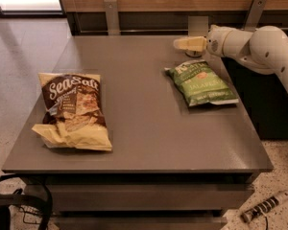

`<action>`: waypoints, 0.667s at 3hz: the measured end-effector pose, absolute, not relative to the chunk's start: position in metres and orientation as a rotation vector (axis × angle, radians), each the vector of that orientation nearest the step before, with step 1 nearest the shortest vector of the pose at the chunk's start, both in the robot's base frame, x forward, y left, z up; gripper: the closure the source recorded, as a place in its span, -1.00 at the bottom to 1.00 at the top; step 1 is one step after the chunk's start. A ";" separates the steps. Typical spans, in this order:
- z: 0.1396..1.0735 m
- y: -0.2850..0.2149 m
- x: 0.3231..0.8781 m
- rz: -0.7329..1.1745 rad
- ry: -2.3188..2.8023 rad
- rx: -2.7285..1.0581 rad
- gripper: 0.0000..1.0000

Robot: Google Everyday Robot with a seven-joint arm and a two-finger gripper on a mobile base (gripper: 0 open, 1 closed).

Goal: Pick 7up can

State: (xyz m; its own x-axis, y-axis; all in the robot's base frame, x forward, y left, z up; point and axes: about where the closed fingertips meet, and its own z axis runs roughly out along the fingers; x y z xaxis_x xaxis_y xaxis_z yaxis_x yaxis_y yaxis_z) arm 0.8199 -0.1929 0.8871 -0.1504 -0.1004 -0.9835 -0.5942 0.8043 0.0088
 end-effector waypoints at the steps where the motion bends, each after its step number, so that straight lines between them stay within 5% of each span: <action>1: 0.887 -0.190 0.820 0.475 1.688 -0.553 -0.66; 2: 0.886 -0.187 0.820 0.479 1.688 -0.556 -0.19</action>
Offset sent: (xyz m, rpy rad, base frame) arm 0.0000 0.0031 -0.0004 0.0011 0.0005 0.0052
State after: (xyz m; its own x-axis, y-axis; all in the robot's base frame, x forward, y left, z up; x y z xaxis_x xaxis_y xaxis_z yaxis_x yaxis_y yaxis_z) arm 0.8203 -0.1870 0.8860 -0.1510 -0.1000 -0.9835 -0.6014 0.7989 0.0111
